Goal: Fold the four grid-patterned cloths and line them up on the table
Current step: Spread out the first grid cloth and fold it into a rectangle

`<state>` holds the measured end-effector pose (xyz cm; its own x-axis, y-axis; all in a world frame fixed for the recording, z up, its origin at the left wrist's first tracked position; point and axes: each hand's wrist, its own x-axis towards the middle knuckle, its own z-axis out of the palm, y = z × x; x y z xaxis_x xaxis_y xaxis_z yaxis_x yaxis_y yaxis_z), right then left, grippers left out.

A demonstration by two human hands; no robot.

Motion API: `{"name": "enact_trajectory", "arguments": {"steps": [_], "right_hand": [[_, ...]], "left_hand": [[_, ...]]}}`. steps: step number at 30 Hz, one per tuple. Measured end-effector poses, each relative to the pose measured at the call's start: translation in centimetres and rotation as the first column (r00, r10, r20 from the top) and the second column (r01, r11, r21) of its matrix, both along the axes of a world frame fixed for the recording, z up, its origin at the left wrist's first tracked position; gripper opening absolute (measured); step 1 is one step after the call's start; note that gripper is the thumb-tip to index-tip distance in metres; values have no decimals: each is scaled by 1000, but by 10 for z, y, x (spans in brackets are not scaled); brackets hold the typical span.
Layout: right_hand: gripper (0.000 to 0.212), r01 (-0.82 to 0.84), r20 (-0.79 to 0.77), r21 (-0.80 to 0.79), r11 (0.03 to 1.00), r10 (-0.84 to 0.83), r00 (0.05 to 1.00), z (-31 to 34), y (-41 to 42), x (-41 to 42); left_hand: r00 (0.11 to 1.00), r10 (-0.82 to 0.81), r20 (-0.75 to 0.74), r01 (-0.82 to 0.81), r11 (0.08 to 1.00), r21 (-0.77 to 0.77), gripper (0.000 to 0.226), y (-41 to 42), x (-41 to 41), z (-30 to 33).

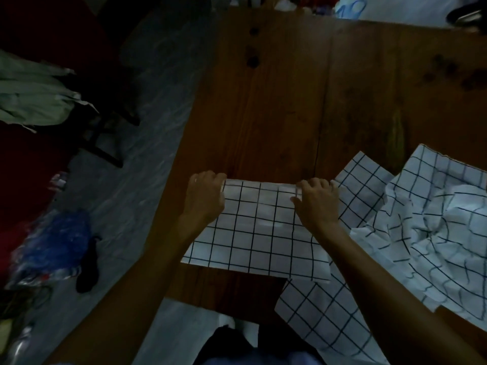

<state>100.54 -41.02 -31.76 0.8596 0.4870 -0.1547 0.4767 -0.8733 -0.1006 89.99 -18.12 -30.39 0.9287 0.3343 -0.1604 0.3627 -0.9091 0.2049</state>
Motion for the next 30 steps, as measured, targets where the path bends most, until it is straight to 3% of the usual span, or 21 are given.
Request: {"name": "enact_trajectory", "arguments": {"steps": [4, 10, 21, 30], "right_hand": [[54, -3, -23, 185, 983, 8, 1000, -9, 7, -13], [49, -95, -137, 216, 972, 126, 982, -23, 12, -67], [77, -64, -207, 68, 996, 76, 975, -55, -12, -107], [76, -156, -217, 29, 987, 159, 963, -64, -10, -92]], "left_hand": [[999, 43, 13, -41, 997, -70, 56, -24, -10, -4], [991, -78, -110, 59, 984, -170, 65, -60, -38, -37], [993, 48, -105, -59, 993, -99, 70, -61, -75, -77], [990, 94, -102, -104, 990, -94, 73, -62, -79, -82]]}}
